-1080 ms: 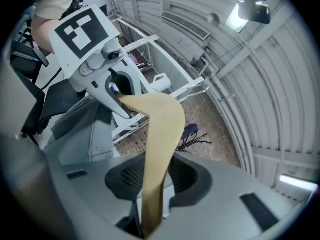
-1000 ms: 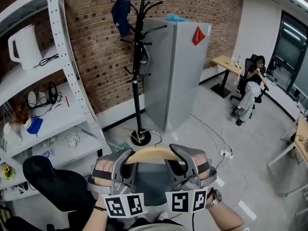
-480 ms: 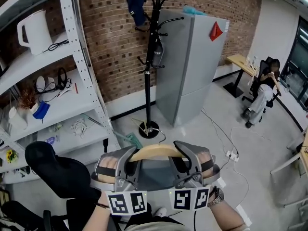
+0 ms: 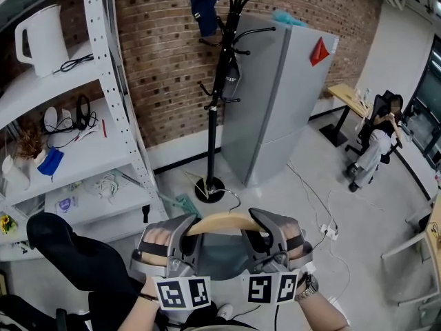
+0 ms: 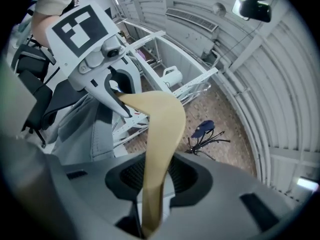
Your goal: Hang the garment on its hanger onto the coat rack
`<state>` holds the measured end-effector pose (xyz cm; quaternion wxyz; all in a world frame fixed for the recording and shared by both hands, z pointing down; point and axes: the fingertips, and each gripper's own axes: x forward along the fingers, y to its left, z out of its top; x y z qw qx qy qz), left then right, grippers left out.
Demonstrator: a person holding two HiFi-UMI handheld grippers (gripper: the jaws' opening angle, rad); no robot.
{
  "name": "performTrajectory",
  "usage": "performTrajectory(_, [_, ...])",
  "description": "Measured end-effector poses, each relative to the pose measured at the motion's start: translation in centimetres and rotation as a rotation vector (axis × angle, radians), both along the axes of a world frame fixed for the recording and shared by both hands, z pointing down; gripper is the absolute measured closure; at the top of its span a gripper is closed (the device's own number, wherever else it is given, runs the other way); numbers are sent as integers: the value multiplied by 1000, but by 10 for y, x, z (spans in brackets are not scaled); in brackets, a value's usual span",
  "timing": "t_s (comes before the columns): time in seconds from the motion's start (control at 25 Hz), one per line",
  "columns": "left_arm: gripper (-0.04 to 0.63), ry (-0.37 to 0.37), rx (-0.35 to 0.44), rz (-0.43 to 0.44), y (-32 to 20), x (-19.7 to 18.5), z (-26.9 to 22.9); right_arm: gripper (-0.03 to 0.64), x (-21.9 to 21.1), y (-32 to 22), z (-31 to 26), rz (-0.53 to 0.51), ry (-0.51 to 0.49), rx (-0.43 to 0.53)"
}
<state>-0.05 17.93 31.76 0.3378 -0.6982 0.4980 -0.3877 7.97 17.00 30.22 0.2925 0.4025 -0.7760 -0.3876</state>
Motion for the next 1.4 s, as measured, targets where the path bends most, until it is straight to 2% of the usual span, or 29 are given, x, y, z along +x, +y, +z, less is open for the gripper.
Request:
performTrajectory(0.36, [522, 16, 36, 16, -47, -16, -8, 505, -15, -45, -8, 35, 8, 30])
performTrajectory(0.64, [522, 15, 102, 17, -68, -31, -22, 505, -29, -66, -22, 65, 0, 88])
performTrajectory(0.84, [522, 14, 78, -2, -83, -45, -22, 502, -42, -82, -22, 62, 3, 80])
performTrajectory(1.24, [518, 4, -3, -88, -119, -67, 5, 477, -62, -125, 8, 7, -13, -15])
performTrajectory(1.4, [493, -4, -14, -125, -141, -73, 6, 473, -67, -150, 11, -24, -21, -28])
